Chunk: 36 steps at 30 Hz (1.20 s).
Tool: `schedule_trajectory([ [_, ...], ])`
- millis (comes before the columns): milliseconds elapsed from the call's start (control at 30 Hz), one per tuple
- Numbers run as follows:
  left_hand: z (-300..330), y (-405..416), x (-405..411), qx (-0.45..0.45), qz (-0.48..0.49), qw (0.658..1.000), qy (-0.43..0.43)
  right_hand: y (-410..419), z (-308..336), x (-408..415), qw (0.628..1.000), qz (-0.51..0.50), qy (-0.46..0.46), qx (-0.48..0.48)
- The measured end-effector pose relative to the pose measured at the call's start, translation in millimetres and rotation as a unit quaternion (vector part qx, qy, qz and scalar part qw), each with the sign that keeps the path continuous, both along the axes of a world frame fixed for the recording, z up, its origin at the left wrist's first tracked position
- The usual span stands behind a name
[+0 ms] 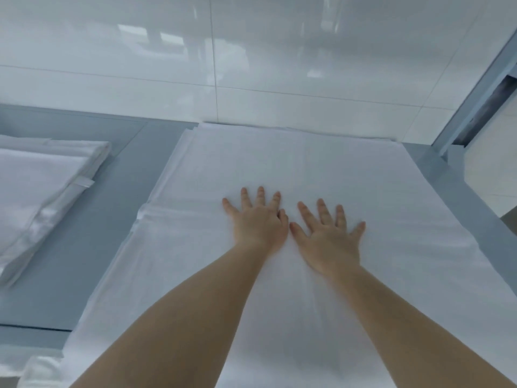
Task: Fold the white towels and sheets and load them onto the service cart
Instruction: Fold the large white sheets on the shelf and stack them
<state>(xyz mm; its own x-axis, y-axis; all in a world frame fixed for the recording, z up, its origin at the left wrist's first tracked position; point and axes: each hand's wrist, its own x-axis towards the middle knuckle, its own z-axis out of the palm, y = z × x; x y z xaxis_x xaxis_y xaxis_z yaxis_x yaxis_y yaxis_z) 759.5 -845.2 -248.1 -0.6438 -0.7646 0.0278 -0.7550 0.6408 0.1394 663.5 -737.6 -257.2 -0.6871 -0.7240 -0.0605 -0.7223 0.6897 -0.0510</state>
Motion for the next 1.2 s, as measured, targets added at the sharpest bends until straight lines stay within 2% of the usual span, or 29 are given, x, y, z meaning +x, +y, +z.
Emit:
schedule_trajectory([
  [200,0,-11,26,0.032,0.035,0.998,-0.045,1,0,1,1.0,-0.001,-0.006,-0.006],
  [367,-6,-59,109,0.027,0.109,0.993,-0.043,2,2,0,1.0,0.0,-0.019,-0.007],
  [467,-8,-67,152,0.016,0.121,0.992,-0.041,3,3,2,1.0,0.001,-0.014,-0.011],
  [633,-6,-31,171,0.039,0.098,0.994,-0.03,6,8,11,0.999,0.006,0.015,-0.029],
  [800,-8,14,183,0.041,0.121,0.991,-0.046,15,25,2,0.995,0.041,-0.081,0.027],
  [900,-4,18,184,0.042,0.127,0.99,-0.049,56,20,1,0.995,0.055,-0.076,0.047],
  [1067,1,21,182,0.065,0.135,0.987,-0.059,157,15,-20,0.995,-0.039,-0.043,0.078],
  [1200,14,43,170,0.111,0.143,0.981,-0.068,192,24,-19,0.987,-0.114,-0.06,0.098],
])
